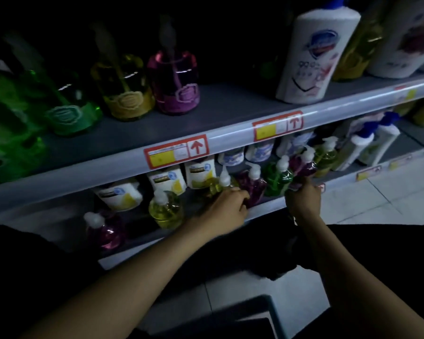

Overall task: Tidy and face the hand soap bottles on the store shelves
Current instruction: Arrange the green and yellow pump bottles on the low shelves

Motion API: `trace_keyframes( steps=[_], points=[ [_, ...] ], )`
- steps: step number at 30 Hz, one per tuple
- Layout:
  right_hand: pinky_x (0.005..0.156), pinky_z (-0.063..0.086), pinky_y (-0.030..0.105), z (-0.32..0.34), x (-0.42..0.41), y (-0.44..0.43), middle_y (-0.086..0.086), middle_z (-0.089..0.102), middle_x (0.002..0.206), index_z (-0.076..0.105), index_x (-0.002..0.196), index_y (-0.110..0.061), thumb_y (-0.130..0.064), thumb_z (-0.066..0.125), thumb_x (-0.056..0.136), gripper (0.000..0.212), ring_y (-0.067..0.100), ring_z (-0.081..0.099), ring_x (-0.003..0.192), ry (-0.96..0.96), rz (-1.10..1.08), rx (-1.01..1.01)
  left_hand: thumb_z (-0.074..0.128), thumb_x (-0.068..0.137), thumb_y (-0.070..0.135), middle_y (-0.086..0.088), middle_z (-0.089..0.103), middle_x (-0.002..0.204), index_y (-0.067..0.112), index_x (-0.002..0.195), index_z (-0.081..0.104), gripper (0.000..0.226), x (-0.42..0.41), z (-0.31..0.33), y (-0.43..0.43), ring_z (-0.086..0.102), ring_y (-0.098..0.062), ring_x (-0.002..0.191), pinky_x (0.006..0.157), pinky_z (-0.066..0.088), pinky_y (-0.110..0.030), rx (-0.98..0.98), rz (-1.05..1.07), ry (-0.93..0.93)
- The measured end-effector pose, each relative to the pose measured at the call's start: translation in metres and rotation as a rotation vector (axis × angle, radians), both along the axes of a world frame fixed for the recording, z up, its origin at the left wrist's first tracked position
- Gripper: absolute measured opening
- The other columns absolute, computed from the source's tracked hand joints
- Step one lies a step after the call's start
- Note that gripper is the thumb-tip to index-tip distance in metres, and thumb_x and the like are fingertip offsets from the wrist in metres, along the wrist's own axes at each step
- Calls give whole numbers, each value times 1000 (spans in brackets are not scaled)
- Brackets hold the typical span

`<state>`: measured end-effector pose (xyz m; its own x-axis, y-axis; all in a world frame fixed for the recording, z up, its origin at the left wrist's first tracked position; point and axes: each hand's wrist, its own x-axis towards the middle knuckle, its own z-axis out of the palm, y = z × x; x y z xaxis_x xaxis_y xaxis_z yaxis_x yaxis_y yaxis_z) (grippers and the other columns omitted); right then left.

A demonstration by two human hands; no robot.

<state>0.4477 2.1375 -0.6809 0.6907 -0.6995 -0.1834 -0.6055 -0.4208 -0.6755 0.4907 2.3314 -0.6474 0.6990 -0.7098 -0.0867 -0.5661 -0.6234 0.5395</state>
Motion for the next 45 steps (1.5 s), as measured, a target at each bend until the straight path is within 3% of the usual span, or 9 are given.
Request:
trace_keyframes(
  steps=[7,14,23,27,31,36,38,41,45],
  points=[
    [97,38,39,-16,50,-29,24,60,122,52,133,-13,-21,70,82,55,42,42,121,-45,96,0,53,90,13,-12,48,133,6,134,46,45,9,-39,-49,45,-27,123,97,38,-31,-9,115,176],
    [89,45,47,-23,50,-9,22,46,132,31,142,-15,-30,74,78,78,43,48,118,-22,-15,-34,52,89,7,-8,41,143,11,141,39,54,13,-53,-46,39,-23,132,104,31,-26,-58,217,237],
    [65,48,39,5,13,-22,16,69,92,52,107,-15,-32,65,77,36,41,63,85,-336,52,-248,56,89,10,-9,52,132,15,136,45,49,2,-29,-26,54,-23,114,84,43,-25,142,37,424],
    [65,53,40,61,4,-24,4,67,79,55,87,-18,-38,66,67,30,25,64,73,-334,261,-163,62,87,20,-6,54,133,17,135,47,50,7,27,1,55,-19,115,96,47,-33,202,-110,405],
    [57,48,20,128,-1,11,-13,67,63,62,74,-20,-16,82,66,21,-1,60,59,-230,681,35,67,86,16,-9,60,123,15,131,48,49,-2,82,32,60,-24,109,93,50,-38,3,-52,477],
    [51,38,21,188,13,85,-2,55,58,56,69,-2,-9,79,72,24,7,51,54,-348,986,274,77,74,-1,2,66,121,21,126,52,62,-12,124,90,61,-10,113,97,50,-31,-311,-13,762],
    [49,35,21,204,19,106,1,49,56,50,67,2,-10,76,68,29,9,47,52,-503,972,415,76,71,-1,10,65,123,31,123,51,66,-5,148,112,59,-5,116,93,49,-23,-400,-43,798],
    [48,36,18,222,31,130,-5,45,53,42,61,-7,-10,66,65,24,6,43,48,-776,846,637,82,64,15,4,57,136,27,132,49,77,5,175,140,53,-16,127,100,47,-36,-593,-51,871],
    [52,46,16,235,42,154,-7,58,54,61,61,-17,-21,61,85,24,6,58,51,-826,636,753,79,66,9,-11,63,127,15,129,54,69,6,184,149,59,-26,119,97,48,-40,-740,69,749]
  ],
)
